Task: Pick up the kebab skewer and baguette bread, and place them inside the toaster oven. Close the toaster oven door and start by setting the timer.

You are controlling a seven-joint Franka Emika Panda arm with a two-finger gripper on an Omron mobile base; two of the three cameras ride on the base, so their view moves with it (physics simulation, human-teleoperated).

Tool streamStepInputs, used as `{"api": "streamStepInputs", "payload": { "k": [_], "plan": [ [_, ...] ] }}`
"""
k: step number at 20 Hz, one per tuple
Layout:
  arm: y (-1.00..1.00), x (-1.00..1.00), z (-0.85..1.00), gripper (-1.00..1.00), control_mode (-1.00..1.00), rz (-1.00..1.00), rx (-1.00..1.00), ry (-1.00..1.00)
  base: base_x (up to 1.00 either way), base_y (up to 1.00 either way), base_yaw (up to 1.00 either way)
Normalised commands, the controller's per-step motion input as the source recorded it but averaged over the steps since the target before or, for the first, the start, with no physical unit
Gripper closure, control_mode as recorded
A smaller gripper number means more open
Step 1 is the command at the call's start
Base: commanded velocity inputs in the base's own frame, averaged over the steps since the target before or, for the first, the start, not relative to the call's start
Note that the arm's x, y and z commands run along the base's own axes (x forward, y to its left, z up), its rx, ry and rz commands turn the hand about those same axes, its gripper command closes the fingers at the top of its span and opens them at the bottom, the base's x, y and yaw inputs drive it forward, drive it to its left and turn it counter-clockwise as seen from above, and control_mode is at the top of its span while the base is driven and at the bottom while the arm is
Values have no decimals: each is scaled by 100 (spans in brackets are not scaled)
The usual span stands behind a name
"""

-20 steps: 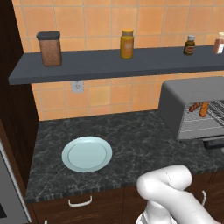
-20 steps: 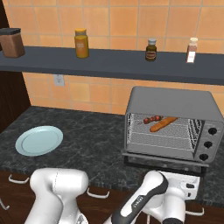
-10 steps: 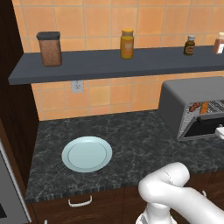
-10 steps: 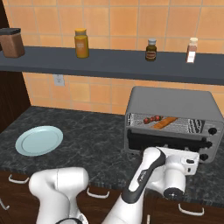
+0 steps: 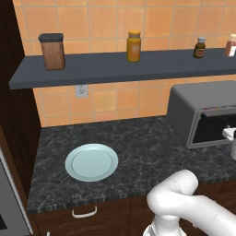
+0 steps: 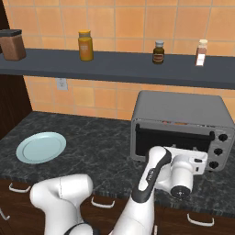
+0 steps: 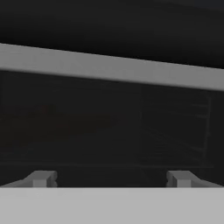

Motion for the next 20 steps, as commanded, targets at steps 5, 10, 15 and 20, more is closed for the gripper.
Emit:
{"api": "streamStepInputs", "payload": {
  "k": [5, 10, 15, 20],
  "plan": [
    [0, 29, 0, -100, -100, 0, 0, 1, 0, 0, 0],
    [0, -1, 0, -100, -100, 0, 0, 1, 0, 0, 0],
    [-44, -38, 1, -100, -100, 0, 0, 0, 0, 0, 0],
    [-60, -44, 0, -100, -100, 0, 0, 0, 0, 0, 0]
  ]
}}
